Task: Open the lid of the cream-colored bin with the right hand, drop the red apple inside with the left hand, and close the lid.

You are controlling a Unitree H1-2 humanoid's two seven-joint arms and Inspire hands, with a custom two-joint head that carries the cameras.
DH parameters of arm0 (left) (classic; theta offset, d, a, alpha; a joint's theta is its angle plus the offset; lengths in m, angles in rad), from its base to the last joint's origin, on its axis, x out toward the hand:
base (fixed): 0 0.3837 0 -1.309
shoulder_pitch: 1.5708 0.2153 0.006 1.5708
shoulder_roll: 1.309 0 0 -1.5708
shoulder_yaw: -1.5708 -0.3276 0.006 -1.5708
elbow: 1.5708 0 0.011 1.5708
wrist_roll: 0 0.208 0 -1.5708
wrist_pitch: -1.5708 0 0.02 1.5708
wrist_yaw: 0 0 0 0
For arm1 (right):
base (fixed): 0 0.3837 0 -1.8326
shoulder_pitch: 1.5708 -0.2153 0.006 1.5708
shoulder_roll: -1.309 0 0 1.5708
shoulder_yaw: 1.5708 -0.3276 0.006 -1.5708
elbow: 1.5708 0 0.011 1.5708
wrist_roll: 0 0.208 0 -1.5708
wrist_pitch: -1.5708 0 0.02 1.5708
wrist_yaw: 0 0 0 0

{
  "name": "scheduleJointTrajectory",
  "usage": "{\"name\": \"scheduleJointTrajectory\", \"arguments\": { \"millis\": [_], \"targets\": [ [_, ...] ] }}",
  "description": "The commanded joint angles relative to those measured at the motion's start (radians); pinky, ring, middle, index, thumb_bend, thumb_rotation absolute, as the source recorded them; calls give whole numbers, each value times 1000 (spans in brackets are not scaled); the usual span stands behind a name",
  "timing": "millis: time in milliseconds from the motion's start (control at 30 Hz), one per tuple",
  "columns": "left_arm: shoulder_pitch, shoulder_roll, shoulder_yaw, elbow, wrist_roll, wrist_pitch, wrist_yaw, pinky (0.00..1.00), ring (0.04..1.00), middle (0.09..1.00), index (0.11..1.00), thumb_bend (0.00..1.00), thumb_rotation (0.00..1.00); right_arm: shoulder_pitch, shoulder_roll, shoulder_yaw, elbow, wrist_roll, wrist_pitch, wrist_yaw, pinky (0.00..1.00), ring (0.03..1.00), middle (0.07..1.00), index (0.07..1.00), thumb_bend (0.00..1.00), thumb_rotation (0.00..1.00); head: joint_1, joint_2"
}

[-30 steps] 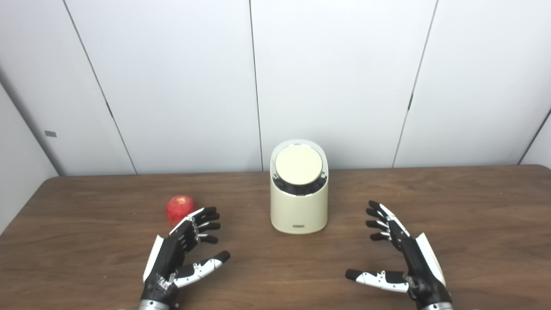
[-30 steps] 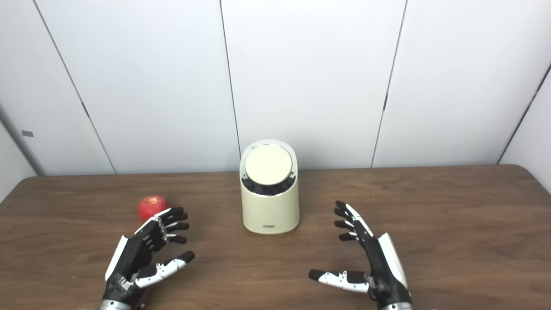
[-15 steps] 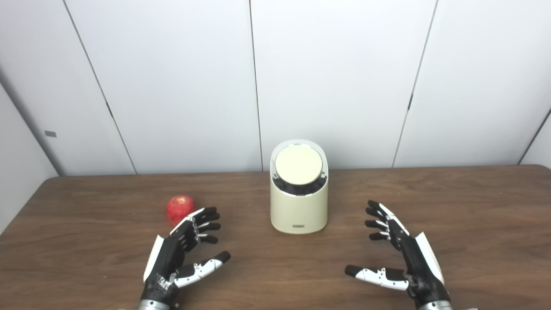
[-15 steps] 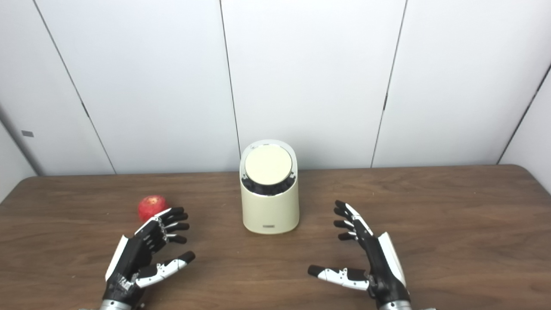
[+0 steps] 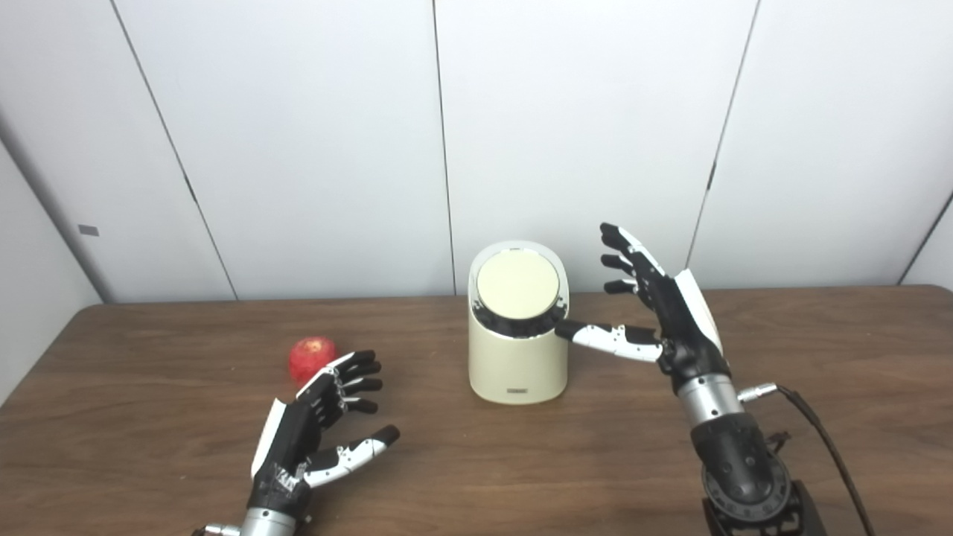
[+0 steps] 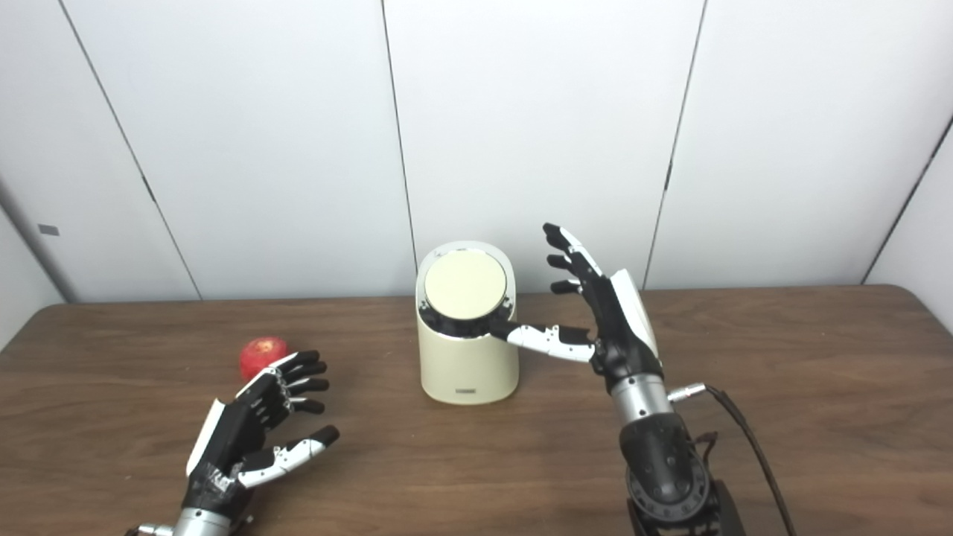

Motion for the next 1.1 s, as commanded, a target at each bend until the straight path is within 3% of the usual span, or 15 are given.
{"name": "scheduleJointTrajectory", "arguments": {
  "millis": [0,367,567,833,1067],
  "targets": [
    [-7,1,-4,22,-2,-34,7,635,741,789,817,642,0,-72,-11,-3,-25,4,25,14,749,891,943,946,832,428,-2,1],
    [-7,-6,-12,16,17,-22,15,632,736,785,814,652,0,-225,-57,22,62,-39,94,21,712,881,939,953,862,411,13,1],
    [-8,-12,-18,25,19,-44,13,626,734,785,810,650,0,-259,-84,54,90,-75,127,36,674,872,947,951,891,324,19,5],
    [-10,-18,-18,25,23,-40,17,641,741,782,810,657,0,-293,-100,110,109,-150,201,63,611,823,930,952,912,361,21,7],
    [-13,-19,-17,27,28,-38,21,635,736,779,816,650,0,-326,-96,142,153,-178,213,62,670,861,933,948,936,351,20,12]
  ]
}}
